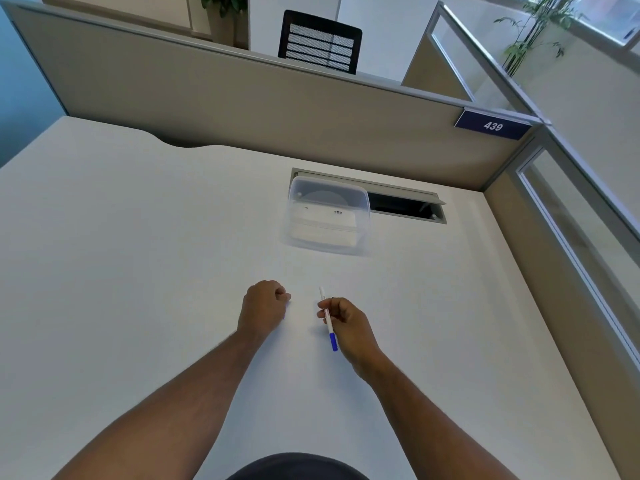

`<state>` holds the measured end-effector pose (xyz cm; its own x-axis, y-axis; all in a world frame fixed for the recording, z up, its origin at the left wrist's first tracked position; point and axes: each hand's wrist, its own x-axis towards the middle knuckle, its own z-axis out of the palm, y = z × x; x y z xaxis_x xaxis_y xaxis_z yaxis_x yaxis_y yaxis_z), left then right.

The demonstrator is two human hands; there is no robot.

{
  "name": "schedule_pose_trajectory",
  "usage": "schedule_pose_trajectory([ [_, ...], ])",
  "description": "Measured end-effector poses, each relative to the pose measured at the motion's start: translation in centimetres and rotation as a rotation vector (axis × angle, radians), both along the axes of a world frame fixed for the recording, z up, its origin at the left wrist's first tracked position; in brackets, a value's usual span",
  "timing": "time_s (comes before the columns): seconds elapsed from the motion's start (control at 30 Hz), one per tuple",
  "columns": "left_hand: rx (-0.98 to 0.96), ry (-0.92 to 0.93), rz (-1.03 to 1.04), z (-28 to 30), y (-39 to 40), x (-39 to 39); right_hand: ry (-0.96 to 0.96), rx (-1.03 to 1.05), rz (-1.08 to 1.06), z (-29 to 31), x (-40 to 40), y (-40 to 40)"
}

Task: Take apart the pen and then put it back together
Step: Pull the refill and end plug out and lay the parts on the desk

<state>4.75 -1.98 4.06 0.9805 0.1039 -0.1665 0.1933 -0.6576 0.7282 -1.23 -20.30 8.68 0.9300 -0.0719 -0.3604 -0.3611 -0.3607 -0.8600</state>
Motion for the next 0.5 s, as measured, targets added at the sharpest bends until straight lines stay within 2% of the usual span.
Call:
schedule_pose_trajectory([
  [0.13, 0.041, -0.125, -0.061, -1.3, 0.8, -0.2, -0.098, -0.041, -0.031, -0.4, 0.2, -0.2],
  [0.27, 0.269, -0.307, -0.181, -2.1, 1.9, -1.0, -0.143, -0.031, -0.087, -0.5, 0.9, 0.0],
  [0.33, 0.383, -0.334, -0.242, -3.0, 2.6, -1.5, -0.152, -0.030, -0.094, -0.2, 1.2, 0.3],
  [0.5, 0.499, -0.296, -0.298, -5.5, 3.3, -2.5, -0.180, -0.157, -0.061, 0.2, 2.0, 0.8],
])
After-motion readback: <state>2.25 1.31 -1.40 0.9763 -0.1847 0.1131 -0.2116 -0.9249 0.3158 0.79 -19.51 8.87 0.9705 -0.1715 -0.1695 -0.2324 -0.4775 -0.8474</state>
